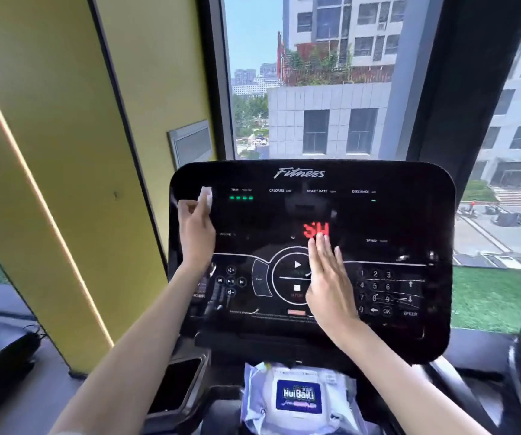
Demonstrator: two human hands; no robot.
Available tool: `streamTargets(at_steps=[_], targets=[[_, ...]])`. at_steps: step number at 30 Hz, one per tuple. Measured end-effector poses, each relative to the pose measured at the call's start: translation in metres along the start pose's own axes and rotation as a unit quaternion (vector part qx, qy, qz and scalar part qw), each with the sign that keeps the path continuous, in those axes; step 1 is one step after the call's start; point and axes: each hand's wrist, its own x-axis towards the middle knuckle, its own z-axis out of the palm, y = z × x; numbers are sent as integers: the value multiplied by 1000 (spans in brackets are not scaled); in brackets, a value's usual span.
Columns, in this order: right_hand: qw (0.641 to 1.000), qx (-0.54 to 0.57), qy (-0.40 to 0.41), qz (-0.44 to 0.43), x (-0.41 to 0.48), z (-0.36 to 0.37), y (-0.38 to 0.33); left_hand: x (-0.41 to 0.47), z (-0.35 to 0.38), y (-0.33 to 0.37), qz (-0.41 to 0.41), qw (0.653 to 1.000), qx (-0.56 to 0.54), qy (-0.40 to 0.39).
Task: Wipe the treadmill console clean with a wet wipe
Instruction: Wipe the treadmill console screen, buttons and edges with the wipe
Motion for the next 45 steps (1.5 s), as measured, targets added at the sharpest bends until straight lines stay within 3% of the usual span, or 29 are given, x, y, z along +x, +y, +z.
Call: streamTargets(at_steps=[5, 6, 10, 11, 14, 15, 16, 18, 19, 20, 22, 24, 25, 26, 28, 29, 30, 32, 34, 35, 37, 39, 40, 41, 43, 44, 45], targets=[[1000, -11, -4, 6, 1, 3, -4, -5, -6, -13, -183, 980, -38, 75], [1000, -17, -8, 5, 1, 3, -5, -12, -2, -7, -169, 983, -26, 73], [998, -55, -24, -13, 2, 1, -4, -36, 3, -5, 65, 997, 26, -28], [997, -68, -26, -18, 1, 2, -2, -31, -1, -12, 46, 999, 12, -25], [996, -88, -18, -24, 1, 6, 1, -21, -9, -22, -173, 982, -27, 67], [995, -91, -17, -24, 1, 7, 1, -23, -8, -16, -177, 982, -15, 69], [995, -93, -16, -25, 1, 9, 1, -28, -6, -8, -116, 992, 13, 51], [995, -94, -13, -27, 2, 10, 0, -46, 2, -4, 89, 994, 44, -36], [995, -94, -13, -28, 2, 11, 0, -49, 2, -10, 152, 985, 50, -70], [995, -95, -14, -27, 2, 12, 0, -47, 0, -18, 160, 983, 43, -82], [995, -92, -13, -22, 2, 13, 0, -38, -4, -29, 3, 1000, 1, -5], [996, -85, -5, -21, 2, 15, 0, -36, -2, -18, -169, 984, -11, 51], [996, -82, -5, -23, 1, 16, 0, -40, 1, -7, -159, 986, -3, 41], [997, -79, -7, -25, 1, 16, 1, -46, 6, 2, -94, 996, -1, 7], [997, -73, -9, -28, 1, 15, 3, -64, 14, 9, 112, 990, 15, -89], [997, -68, -11, -29, 1, 15, 4, -63, 14, 2, 172, 979, 29, -104], [997, -64, -13, -30, 0, 15, 5, -59, 13, -7, 172, 980, 31, -91], [998, -55, -9, -29, -1, 15, 5, -49, 9, -12, -12, 999, -3, 32], [998, -50, -2, -28, -1, 16, 5, -47, 11, 5, -174, 980, -30, 97], [998, -49, 0, -27, -1, 17, 5, -52, 16, 15, -142, 986, 7, 85], [999, -47, 4, -26, -1, 17, 5, -71, 30, 24, 51, 998, 33, -10], [999, -43, 8, -28, -1, 17, 5, -76, 30, 14, 177, 979, 45, -87], [999, -41, 8, -30, -1, 18, 6, -72, 28, 7, 172, 981, 34, -79], [999, -40, 8, -30, -1, 18, 6, -67, 25, 3, 113, 993, 14, -34], [999, -40, 12, -28, -1, 19, 7, -61, 22, 10, -69, 996, -20, 60], [999, -41, 15, -27, -1, 20, 7, -61, 24, 18, -113, 991, -25, 71], [999, -42, 17, -28, -2, 21, 8, -63, 27, 27, -97, 994, -20, 53]])
